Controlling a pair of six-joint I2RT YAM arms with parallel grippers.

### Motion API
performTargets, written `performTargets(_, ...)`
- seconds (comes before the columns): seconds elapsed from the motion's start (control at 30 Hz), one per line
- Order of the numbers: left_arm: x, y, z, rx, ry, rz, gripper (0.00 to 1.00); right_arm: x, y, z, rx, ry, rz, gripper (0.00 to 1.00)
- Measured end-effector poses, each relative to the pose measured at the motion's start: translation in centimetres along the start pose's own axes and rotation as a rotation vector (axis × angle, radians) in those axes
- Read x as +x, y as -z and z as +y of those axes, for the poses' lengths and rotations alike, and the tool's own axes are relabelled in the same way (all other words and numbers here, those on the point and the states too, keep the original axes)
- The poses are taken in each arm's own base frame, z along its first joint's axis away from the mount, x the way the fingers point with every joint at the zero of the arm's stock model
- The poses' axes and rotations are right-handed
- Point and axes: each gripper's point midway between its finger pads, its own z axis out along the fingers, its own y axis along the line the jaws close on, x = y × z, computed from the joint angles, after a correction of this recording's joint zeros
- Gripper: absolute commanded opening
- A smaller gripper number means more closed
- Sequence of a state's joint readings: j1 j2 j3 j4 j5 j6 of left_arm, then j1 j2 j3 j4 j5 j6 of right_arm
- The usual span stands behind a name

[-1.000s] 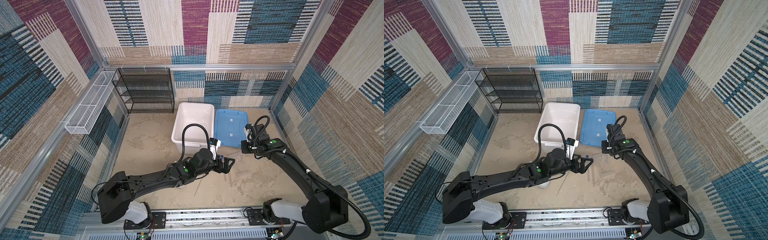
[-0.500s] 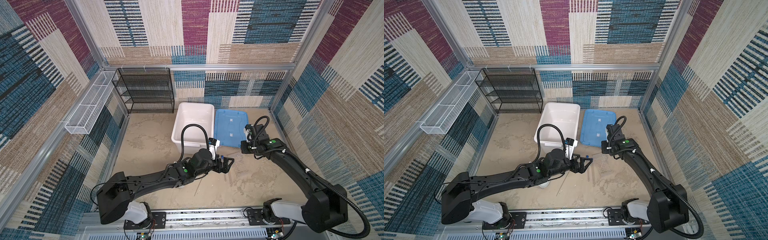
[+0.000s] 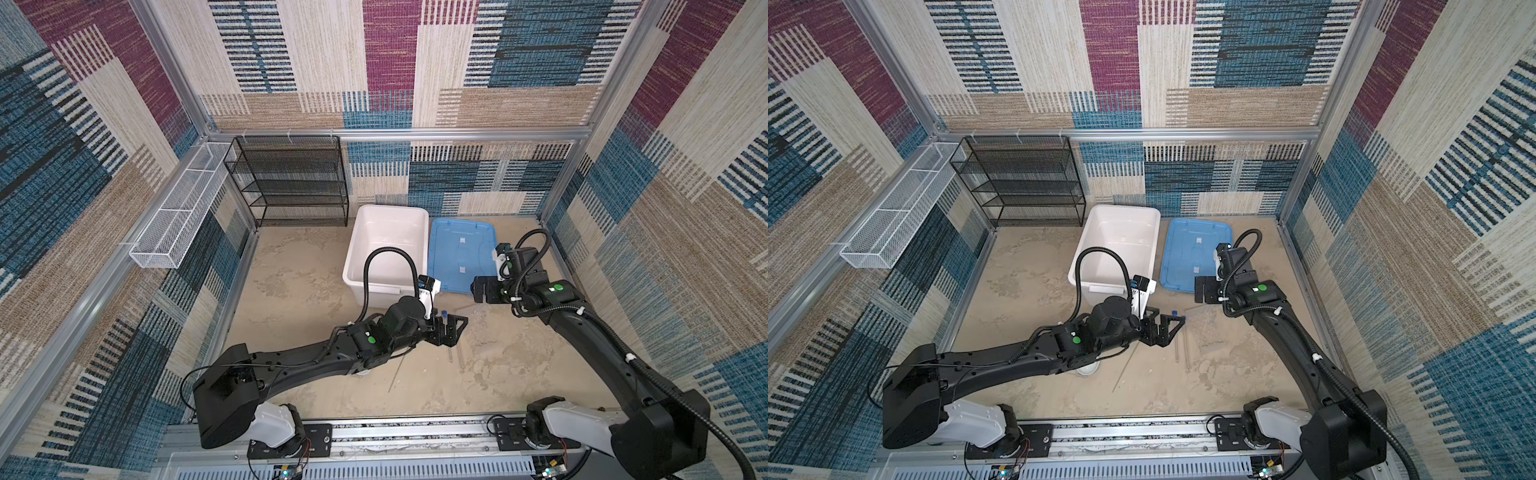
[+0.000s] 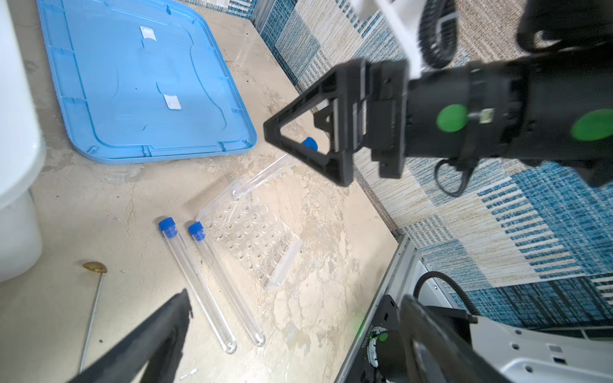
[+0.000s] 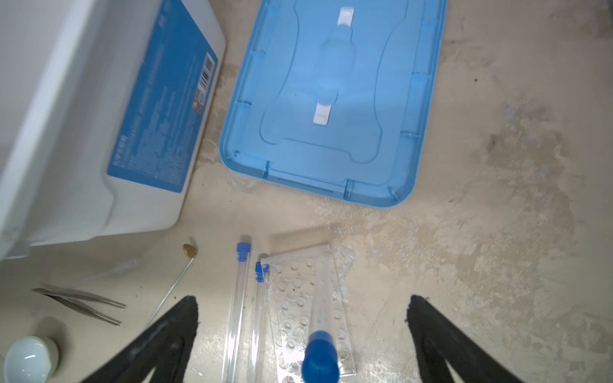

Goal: Organize the chemistry lab equipment
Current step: 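Open and lift the right gripper while the left gripper reaches toward loose tubes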

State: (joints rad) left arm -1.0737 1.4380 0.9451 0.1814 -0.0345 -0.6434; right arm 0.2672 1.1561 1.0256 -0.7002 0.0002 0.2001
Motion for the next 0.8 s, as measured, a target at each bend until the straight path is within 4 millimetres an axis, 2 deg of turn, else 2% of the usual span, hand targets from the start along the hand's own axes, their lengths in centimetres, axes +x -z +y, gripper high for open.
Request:
performTargets(0.2,0.4,-0.5,0.2,-0.073,-0.079,0.083,0.93,-2.9,4.5,1.4,-0.078,-0.031,-0.147,0.99)
performTargets(0.33,2.6,-1.4,1.4,-0.155,-0.136,0.189,0.86,-3.7,7.2,2.1,-0.129,-0.041,-0.223,0.99)
performTargets(0.5,5.4,-3.7,3.4,-0.258,-0.170,0.339,0.84,-3.1,8.2,2.6,-0.174,-0.047,-0.240,0.99)
performTargets(0.63,8.1,-5.4,4.9,-0.304,-0.181,0.452,0.78,-2.0,8.9,2.4,-0.182,-0.054,-0.250,0.99)
performTargets(0.8,9.7,-7.1,5.9,-0.350,-0.194,0.530,0.70,-1.8,9.9,1.8,-0.160,-0.060,-0.288,0.99)
